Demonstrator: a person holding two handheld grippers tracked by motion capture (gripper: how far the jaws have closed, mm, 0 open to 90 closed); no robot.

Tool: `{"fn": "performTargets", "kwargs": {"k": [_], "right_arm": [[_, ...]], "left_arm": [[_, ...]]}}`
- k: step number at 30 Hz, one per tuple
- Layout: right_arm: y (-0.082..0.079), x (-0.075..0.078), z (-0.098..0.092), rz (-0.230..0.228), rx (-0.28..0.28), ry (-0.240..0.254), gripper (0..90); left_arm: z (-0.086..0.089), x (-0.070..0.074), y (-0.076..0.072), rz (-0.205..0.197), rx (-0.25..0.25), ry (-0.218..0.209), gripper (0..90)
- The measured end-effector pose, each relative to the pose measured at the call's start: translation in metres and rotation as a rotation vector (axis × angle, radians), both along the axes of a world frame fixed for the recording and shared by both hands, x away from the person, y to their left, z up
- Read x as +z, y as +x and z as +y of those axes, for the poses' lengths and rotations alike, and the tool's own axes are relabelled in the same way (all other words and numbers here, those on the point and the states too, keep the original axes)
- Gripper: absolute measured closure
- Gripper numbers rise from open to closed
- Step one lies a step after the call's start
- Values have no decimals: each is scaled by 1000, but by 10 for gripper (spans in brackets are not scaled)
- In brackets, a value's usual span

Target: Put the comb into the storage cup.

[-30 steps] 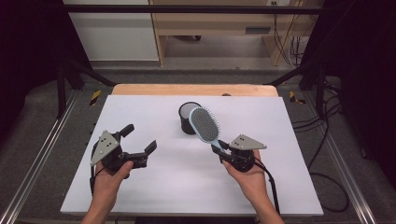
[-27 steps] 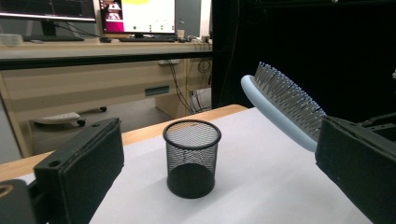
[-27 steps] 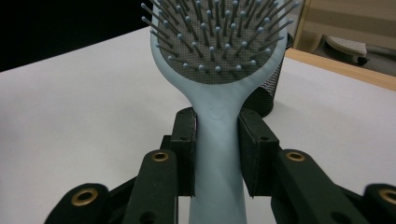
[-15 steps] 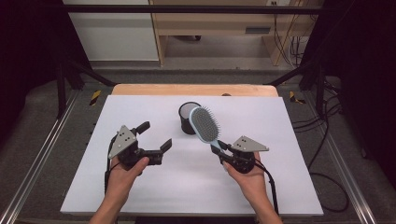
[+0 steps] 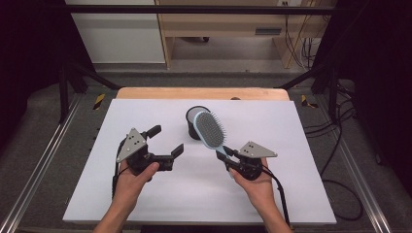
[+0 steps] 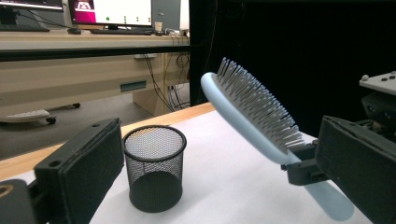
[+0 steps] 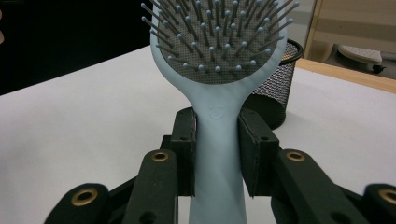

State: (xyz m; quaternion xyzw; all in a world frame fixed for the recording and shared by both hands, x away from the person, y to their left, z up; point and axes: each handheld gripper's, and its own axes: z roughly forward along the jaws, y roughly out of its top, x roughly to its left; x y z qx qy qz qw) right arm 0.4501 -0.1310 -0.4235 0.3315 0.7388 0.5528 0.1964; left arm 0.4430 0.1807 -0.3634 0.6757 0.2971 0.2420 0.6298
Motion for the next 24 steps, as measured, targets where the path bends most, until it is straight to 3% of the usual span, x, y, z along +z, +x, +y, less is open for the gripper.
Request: {"fn": "performTargets", "kwargs": {"k": [9, 10, 11, 13, 20, 24], "right_arm": [[3, 10, 23, -42, 41, 5, 696], [3, 10, 23, -42, 41, 5, 696], [4, 11, 26, -48, 40, 9, 696], [6, 14, 32, -58, 40, 19, 696], [3, 25, 53, -119, 58, 25, 696], [3, 26, 59, -140, 52, 17, 696]], "left_arm": [[-3, 21, 10, 8, -22, -25, 14], [-4, 23, 12, 4, -20, -16, 14], [-6, 25, 12, -12, -23, 18, 14], [-8, 28, 14, -18, -28, 19, 16], [-12, 31, 23, 36, -31, -2, 17], [-11, 31, 28, 72, -36, -42, 23]]}}
